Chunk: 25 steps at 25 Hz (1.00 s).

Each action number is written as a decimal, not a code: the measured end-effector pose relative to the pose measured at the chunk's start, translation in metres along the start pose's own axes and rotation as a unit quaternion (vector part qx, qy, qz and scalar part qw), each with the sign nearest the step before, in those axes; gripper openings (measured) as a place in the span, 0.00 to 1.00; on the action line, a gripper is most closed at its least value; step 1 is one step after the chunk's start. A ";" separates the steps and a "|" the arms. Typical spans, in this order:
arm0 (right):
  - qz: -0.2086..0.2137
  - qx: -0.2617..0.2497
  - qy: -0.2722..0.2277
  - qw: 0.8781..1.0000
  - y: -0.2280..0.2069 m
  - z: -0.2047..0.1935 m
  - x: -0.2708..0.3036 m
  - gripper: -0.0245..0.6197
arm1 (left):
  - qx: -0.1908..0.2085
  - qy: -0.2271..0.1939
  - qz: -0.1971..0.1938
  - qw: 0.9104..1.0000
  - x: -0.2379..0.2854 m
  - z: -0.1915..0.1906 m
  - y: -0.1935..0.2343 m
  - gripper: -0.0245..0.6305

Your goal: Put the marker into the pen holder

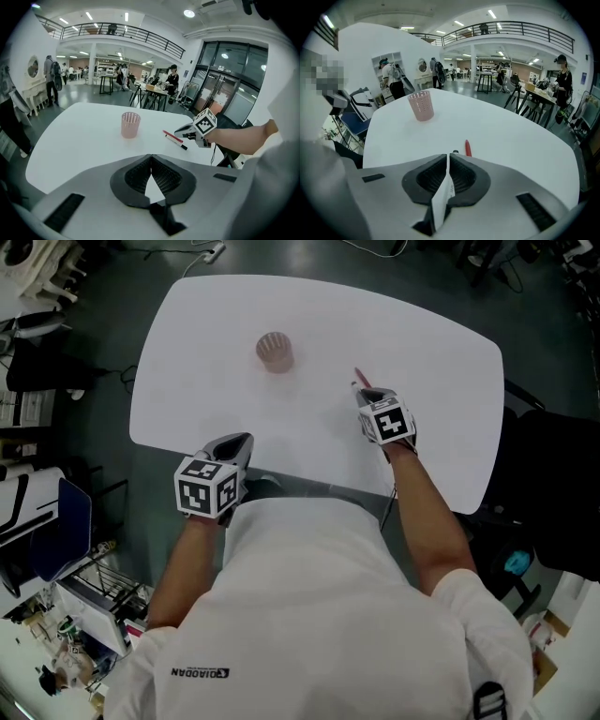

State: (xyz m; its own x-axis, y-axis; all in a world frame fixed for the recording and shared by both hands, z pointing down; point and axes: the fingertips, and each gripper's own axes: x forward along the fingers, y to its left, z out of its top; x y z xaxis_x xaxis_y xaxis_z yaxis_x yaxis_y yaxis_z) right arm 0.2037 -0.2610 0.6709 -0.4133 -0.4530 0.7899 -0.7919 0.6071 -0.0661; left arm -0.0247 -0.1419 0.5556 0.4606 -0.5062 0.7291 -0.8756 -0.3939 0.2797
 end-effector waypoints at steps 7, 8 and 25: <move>-0.020 -0.046 0.078 0.996 -0.010 0.006 0.032 0.15 | 0.008 0.012 -0.014 1.000 0.003 0.003 0.020 0.08; -0.013 -0.047 0.089 0.995 -0.007 0.006 0.037 0.17 | 0.008 0.014 -0.016 1.000 0.001 0.004 0.025 0.08; -0.025 -0.016 0.210 0.977 -0.002 -0.013 0.058 0.17 | 0.018 0.015 -0.042 0.999 -0.019 0.022 0.112 0.08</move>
State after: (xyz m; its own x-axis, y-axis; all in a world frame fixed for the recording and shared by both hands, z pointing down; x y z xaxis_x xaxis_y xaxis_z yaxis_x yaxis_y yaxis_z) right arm 0.1871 -0.2798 0.7249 -0.1471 -0.1788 0.9728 -0.7894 0.6138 -0.0065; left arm -0.1283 -0.1930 0.5590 0.5269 -0.4478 0.7224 -0.8282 -0.4615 0.3180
